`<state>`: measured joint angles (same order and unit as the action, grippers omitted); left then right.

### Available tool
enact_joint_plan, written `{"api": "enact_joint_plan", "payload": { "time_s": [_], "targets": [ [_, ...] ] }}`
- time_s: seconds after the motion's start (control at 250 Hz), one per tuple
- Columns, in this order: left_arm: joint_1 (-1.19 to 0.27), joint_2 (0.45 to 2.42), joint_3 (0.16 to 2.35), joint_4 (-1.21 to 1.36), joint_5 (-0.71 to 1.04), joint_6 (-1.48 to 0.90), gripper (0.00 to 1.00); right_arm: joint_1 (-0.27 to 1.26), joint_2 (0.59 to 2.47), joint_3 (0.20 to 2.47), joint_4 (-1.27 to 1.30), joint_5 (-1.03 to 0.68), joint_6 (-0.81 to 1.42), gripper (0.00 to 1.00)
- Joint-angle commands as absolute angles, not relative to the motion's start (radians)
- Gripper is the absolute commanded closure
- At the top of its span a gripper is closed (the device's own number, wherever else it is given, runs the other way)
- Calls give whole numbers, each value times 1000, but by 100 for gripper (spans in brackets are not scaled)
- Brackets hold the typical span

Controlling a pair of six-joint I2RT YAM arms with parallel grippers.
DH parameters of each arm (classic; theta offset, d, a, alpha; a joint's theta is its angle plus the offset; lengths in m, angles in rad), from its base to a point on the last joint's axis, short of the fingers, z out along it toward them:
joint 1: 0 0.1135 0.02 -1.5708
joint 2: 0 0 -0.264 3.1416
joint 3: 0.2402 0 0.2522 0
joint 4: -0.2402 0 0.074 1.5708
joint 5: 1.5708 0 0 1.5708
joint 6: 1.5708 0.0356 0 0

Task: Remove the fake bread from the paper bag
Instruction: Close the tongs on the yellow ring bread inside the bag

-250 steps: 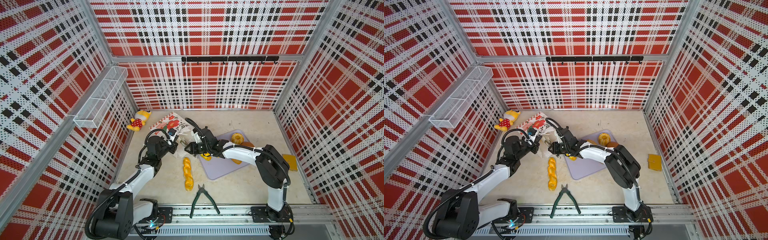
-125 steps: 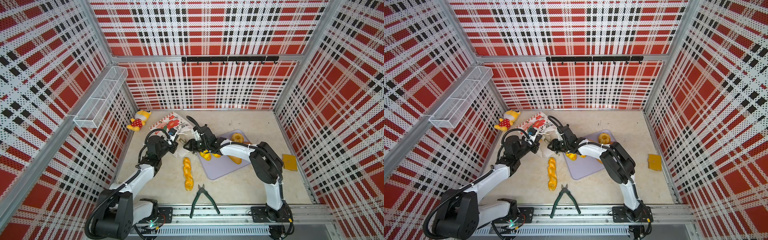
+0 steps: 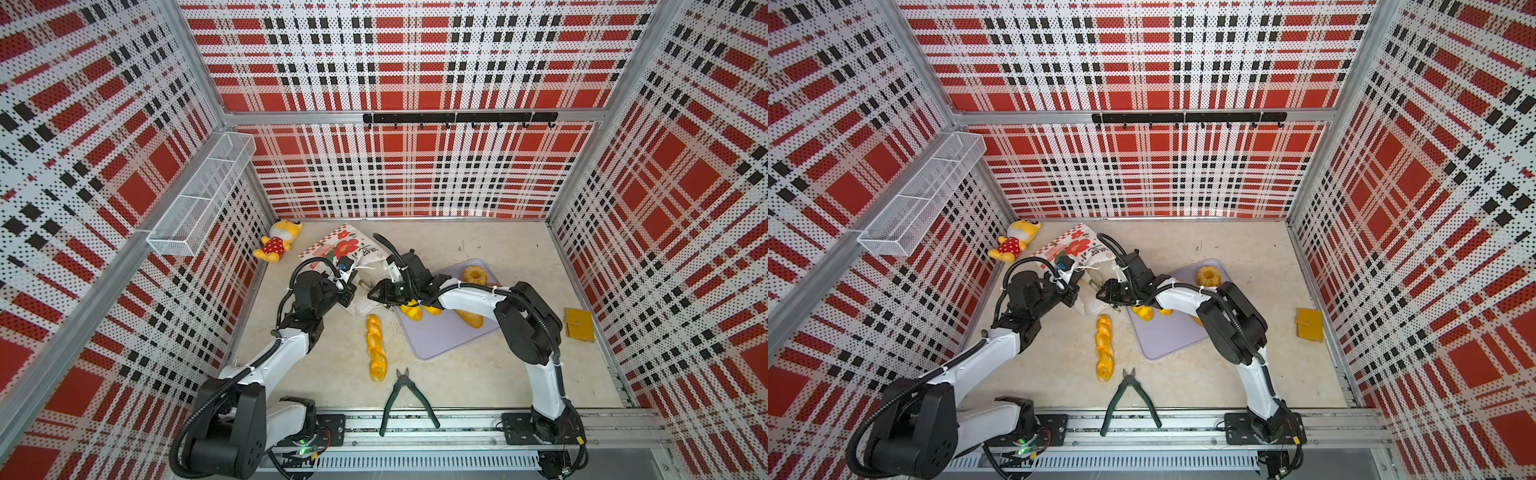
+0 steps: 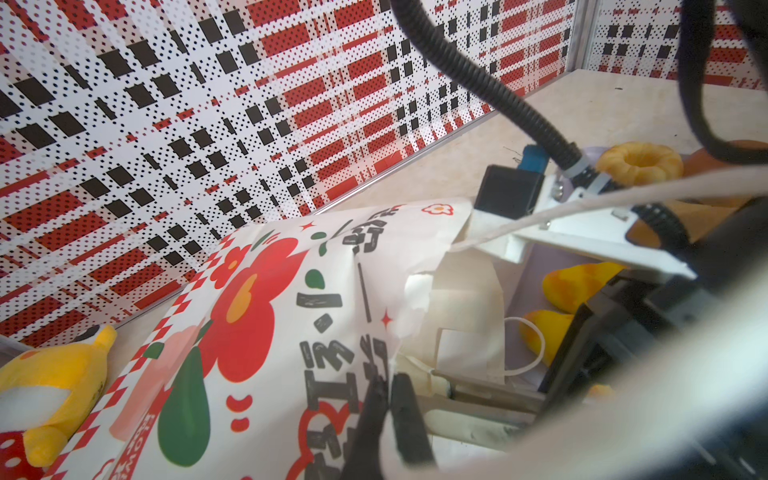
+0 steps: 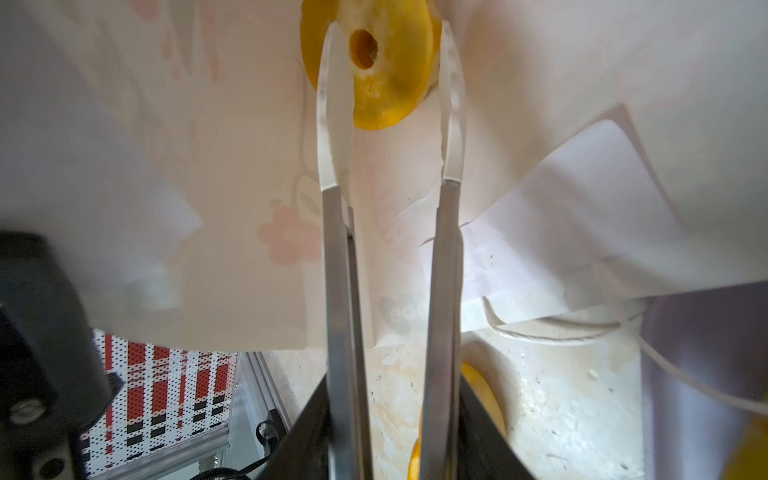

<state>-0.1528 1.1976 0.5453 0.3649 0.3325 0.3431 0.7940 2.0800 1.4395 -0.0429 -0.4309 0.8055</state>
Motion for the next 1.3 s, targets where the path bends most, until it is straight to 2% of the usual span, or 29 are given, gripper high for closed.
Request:
{"api": "enact_joint_plan", "payload": {
  "time_s": [0.0,0.412,0.54,0.612,0.816,1.296],
  "targets": [
    [-165,1192,571,373,344,347,100,788,2099,1482,-5,-451,816,58],
    [-186,1215,584,372,348,370,100,784,2202,1569,114,-551,892,60],
    [-191,1220,590,370,344,371,100,783,2224,1586,153,-577,922,70],
    [-191,1220,592,370,333,360,100,784,2208,1571,164,-597,929,80],
    [-193,1216,601,368,313,342,100,788,2038,1450,80,-563,864,100],
    [-205,1234,621,366,192,321,100,801,1813,1254,-76,-453,799,100]
  ]
}}
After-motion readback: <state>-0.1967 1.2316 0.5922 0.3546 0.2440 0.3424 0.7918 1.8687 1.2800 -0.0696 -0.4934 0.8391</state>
